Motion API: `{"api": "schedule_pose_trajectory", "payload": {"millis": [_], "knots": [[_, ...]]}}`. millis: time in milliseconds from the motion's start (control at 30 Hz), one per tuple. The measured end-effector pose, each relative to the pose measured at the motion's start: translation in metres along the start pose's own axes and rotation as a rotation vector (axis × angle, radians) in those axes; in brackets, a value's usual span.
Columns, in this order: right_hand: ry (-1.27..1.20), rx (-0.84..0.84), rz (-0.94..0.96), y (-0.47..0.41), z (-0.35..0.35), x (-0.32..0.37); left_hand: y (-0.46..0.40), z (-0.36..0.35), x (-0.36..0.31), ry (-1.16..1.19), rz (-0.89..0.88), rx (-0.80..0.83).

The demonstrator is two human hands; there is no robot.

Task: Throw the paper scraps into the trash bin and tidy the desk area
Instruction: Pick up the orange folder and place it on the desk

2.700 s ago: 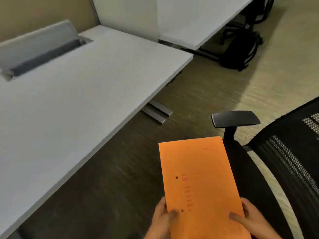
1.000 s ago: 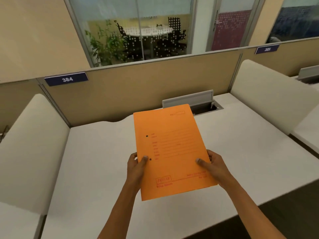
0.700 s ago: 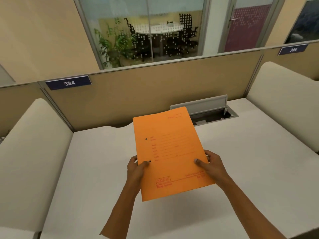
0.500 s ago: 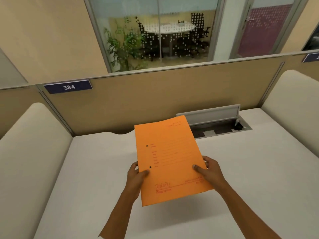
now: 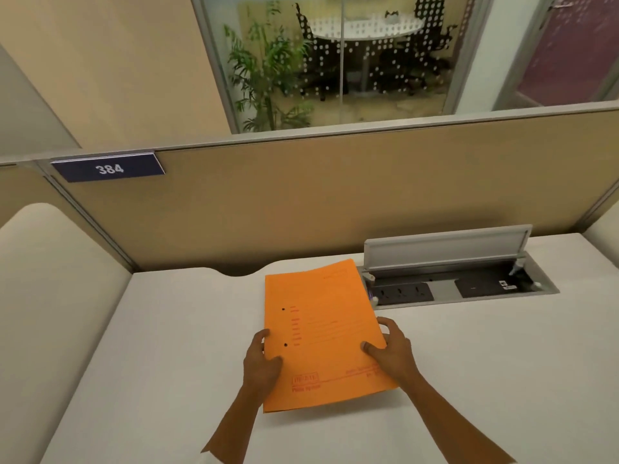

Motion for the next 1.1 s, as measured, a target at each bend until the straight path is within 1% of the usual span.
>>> {"api": "schedule_pose_trajectory", "payload": {"millis": [133,200,233,300,367,400,467,533,633,800,1100], "knots": [[0.036,-0.014,-0.019,-0.019,-0.016,-0.009,-0.025,-0.001,0.009,-0.163,-0.012,0.042],[0.09,-0.02,-0.003,-0.023,-0.023,-0.012,-0.027,-0.001,0.012,-0.318,-0.006,0.026],[0.147,-0.042,0.017,-0.025,-0.024,-0.013,-0.026,-0.001,0.014,-0.4,-0.014,0.001],[0.346,-0.091,0.056,-0.024,-0.028,-0.016,-0.02,-0.009,0.02,-0.512,-0.127,-0.018],[0.523,-0.078,0.128,-0.016,-0.039,-0.019,-0.013,-0.03,0.029,-0.648,-0.258,0.057],[0.586,-0.054,0.188,-0.012,-0.046,-0.023,-0.01,-0.042,0.035,-0.732,-0.284,0.101],[0.725,0.009,0.257,-0.005,-0.062,-0.035,-0.009,-0.059,0.047,-0.849,-0.255,0.134],[0.85,0.056,0.231,-0.004,-0.072,-0.046,-0.013,-0.065,0.052,-0.888,-0.209,0.119],[0.934,0.095,0.21,-0.011,-0.075,-0.048,-0.02,-0.067,0.049,-0.914,-0.171,0.128],[0.996,0.189,0.124,-0.025,-0.075,-0.046,-0.032,-0.068,0.048,-0.946,-0.12,0.157],[0.993,0.318,0.035,-0.033,-0.075,-0.036,-0.033,-0.065,0.032,-0.977,-0.075,0.224]]}}
Point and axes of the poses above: each hand's wrist, its own y-axis away from the middle knuckle, its own z-axis out of the back of the hand, x = y × z, the point moved 6 cm from there along -y, towards the middle knuckle, and after that the axes turned 9 degrees about x, right-handed, at the moved point
